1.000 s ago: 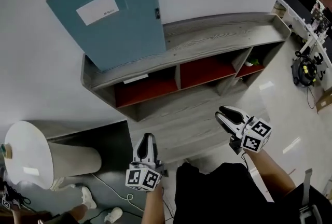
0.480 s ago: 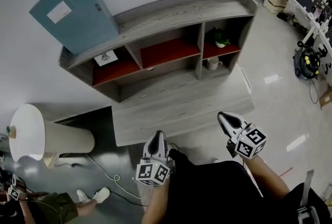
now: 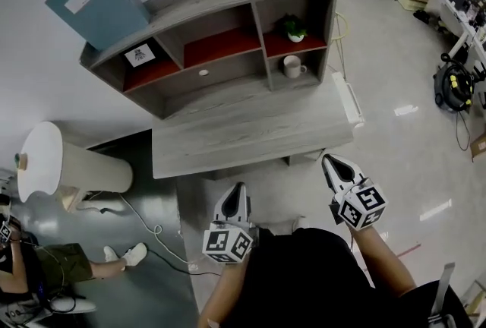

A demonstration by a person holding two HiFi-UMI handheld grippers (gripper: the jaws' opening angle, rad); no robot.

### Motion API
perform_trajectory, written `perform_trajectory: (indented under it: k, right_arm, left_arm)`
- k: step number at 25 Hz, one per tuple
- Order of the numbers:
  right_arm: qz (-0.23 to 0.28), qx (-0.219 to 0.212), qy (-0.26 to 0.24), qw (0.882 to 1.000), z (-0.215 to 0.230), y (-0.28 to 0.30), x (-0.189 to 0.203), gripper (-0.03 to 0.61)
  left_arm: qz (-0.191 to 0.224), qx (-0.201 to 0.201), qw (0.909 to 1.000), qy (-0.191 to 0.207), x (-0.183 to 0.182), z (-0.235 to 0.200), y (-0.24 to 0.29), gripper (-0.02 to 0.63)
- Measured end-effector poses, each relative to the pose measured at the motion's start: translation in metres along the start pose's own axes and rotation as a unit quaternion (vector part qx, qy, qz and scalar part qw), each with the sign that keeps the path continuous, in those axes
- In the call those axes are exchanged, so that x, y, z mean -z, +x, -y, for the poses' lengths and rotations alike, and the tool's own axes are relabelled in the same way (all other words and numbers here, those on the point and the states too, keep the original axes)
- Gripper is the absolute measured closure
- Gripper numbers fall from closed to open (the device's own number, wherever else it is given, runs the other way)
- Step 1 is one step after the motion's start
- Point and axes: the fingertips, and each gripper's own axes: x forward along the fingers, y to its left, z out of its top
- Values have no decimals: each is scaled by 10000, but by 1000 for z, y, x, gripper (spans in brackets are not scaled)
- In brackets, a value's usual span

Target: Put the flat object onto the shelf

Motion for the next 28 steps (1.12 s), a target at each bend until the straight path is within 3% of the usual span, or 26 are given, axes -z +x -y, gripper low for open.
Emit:
perform_trajectory:
  k: [9, 17, 23, 28]
  right_arm:
    - [-4, 140, -424, 9990, -8, -24, -3, 578]
    - [16, -71, -790, 9969, -30, -28, 1, 578]
    - [-101, -267, -877, 9957, -38, -32, 13, 578]
    - [-220, -416, -910, 9947, -43, -31, 23, 578]
  left_arm:
    - [301, -214, 9974, 622, -17, 8, -12, 594]
    - [362, -660, 9964, 379, -3, -6, -38, 594]
    - [253, -625, 9975, 225, 13, 5, -41, 594]
    - [448, -581, 9973, 91, 5, 6, -43, 594]
